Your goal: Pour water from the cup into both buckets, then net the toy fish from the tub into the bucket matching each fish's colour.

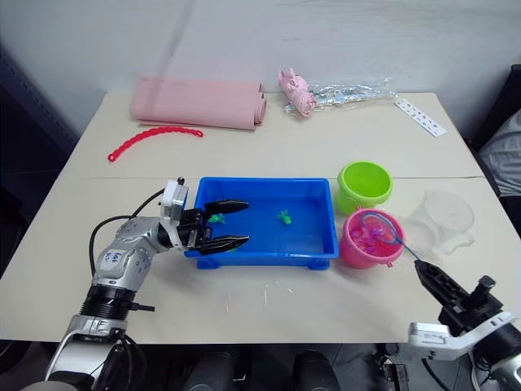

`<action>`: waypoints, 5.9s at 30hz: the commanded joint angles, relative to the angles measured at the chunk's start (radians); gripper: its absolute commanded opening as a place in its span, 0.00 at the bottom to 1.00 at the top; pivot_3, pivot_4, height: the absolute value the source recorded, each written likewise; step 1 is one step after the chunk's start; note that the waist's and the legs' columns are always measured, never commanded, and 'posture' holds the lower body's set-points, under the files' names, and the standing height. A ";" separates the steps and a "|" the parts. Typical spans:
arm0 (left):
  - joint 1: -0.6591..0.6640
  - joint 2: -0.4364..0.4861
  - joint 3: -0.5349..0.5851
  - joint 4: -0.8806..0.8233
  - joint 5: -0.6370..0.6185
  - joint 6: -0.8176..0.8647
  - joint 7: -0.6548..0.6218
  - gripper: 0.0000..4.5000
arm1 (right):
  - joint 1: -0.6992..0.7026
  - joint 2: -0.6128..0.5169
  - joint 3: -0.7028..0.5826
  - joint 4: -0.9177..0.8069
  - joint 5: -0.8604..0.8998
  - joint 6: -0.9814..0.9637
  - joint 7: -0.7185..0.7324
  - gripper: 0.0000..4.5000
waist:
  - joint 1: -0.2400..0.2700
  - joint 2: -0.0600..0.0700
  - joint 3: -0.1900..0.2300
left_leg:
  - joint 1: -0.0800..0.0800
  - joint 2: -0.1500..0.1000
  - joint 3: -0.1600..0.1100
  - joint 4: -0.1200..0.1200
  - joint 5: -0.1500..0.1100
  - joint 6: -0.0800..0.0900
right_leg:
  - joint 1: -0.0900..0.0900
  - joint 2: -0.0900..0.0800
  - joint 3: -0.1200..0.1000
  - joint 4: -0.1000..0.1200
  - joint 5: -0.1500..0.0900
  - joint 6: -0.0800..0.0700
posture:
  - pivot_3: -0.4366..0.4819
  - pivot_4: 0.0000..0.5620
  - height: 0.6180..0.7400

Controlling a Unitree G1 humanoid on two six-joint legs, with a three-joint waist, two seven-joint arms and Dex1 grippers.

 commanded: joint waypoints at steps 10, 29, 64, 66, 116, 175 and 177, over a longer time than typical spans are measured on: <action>0.014 0.015 0.020 -0.074 -0.012 0.020 0.020 1.00 | -0.001 -0.022 0.023 -0.018 -0.003 0.033 -0.036 0.00 | 0.000 0.000 0.000 | 0.000 0.000 0.000 0.000 0.000 0.000 | 0.000 0.000 0.000 0.000 0.000 0.000 | 0.48 0.27 1.00; 0.026 0.003 0.024 -0.117 -0.017 0.035 0.064 1.00 | -0.013 -0.021 0.064 -0.044 0.026 0.141 -0.020 0.00 | 0.000 0.000 0.000 | 0.000 0.000 0.000 0.000 0.000 0.000 | 0.000 0.000 0.001 0.002 0.000 0.000 | 0.48 0.27 1.00; 0.037 -0.010 0.031 -0.109 -0.016 0.020 0.076 1.00 | 0.053 -0.022 0.020 -0.026 0.018 0.158 -0.055 0.00 | 0.000 0.001 -0.001 | 0.001 0.000 0.000 0.000 0.001 0.000 | -0.001 0.000 0.001 0.005 0.000 0.000 | 0.48 0.27 1.00; 0.041 -0.007 0.032 -0.109 -0.016 0.019 0.075 1.00 | 0.054 -0.026 0.011 -0.021 0.015 0.150 -0.067 0.00 | 0.000 0.001 -0.001 | 0.001 0.000 0.001 0.001 0.001 0.000 | 0.000 0.000 0.001 0.004 0.000 0.000 | 0.48 0.27 1.00; 0.016 -0.029 0.028 -0.077 -0.001 -0.006 0.069 1.00 | 0.031 -0.148 -0.047 0.038 0.034 0.046 -0.068 0.00 | -0.001 0.003 -0.002 | 0.002 0.000 0.001 0.000 0.001 0.000 | -0.001 0.000 0.002 0.005 0.000 0.000 | 0.48 0.27 1.00; 0.364 0.354 0.344 -0.386 -0.086 0.059 0.092 1.00 | -1.232 -0.252 0.871 0.294 1.781 1.980 0.290 0.00 | -0.024 0.000 0.001 | -0.005 0.001 -0.002 0.002 -0.006 0.003 | 0.000 -0.002 -0.005 -0.002 0.000 0.000 | 0.48 0.27 1.00; 0.360 0.352 0.339 -0.389 -0.085 0.061 0.097 1.00 | -1.201 -0.231 0.844 0.263 1.733 1.916 0.287 0.00 | -0.023 0.000 0.001 | -0.005 0.001 -0.002 0.002 -0.006 0.004 | 0.000 -0.002 -0.005 -0.002 0.000 0.000 | 0.48 0.27 1.00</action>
